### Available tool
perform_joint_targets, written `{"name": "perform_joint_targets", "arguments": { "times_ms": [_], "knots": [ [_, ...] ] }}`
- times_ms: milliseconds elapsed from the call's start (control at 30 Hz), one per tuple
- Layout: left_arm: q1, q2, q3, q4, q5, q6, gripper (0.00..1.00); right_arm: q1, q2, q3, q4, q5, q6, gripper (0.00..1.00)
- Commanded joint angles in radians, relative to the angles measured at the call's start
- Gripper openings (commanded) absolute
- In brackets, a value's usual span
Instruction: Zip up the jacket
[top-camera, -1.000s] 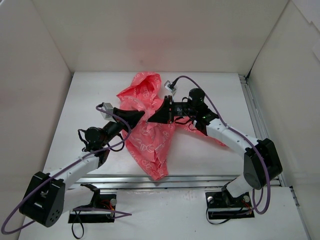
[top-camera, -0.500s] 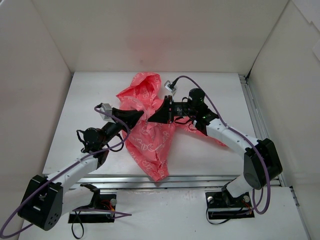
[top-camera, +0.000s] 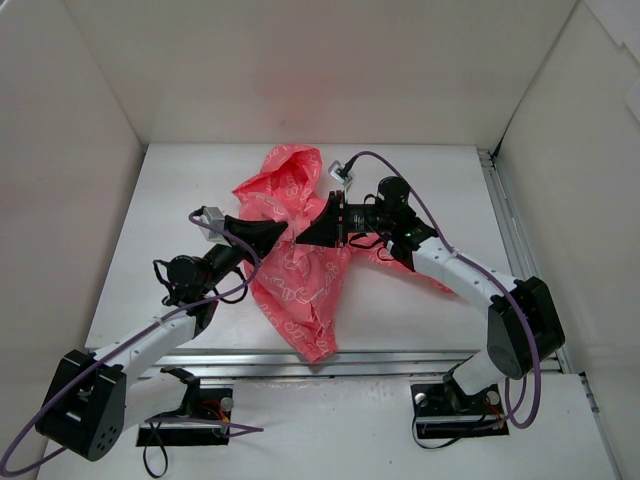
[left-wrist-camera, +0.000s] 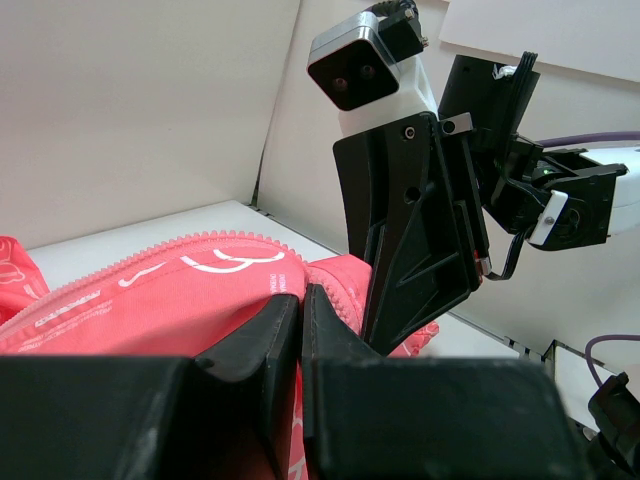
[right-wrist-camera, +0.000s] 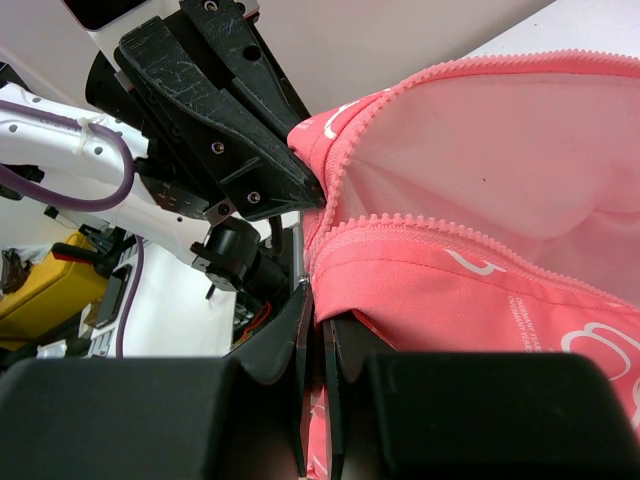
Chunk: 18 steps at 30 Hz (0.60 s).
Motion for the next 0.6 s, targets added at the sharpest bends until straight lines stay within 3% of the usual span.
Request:
{"name": "perform_joint_targets", "arguments": {
  "times_ms": [0,567],
  "knots": [
    [-0.008,-0.009,0.014,0.103,0.010,0.015,0.00,-0.002,-0.046,0.043,0.101,0.005,0.010,0.00],
    [-0.008,0.002,0.008,0.111,0.016,0.021,0.00,-0.006,-0.061,0.041,0.102,0.011,0.018,0.00]
  ]
}}
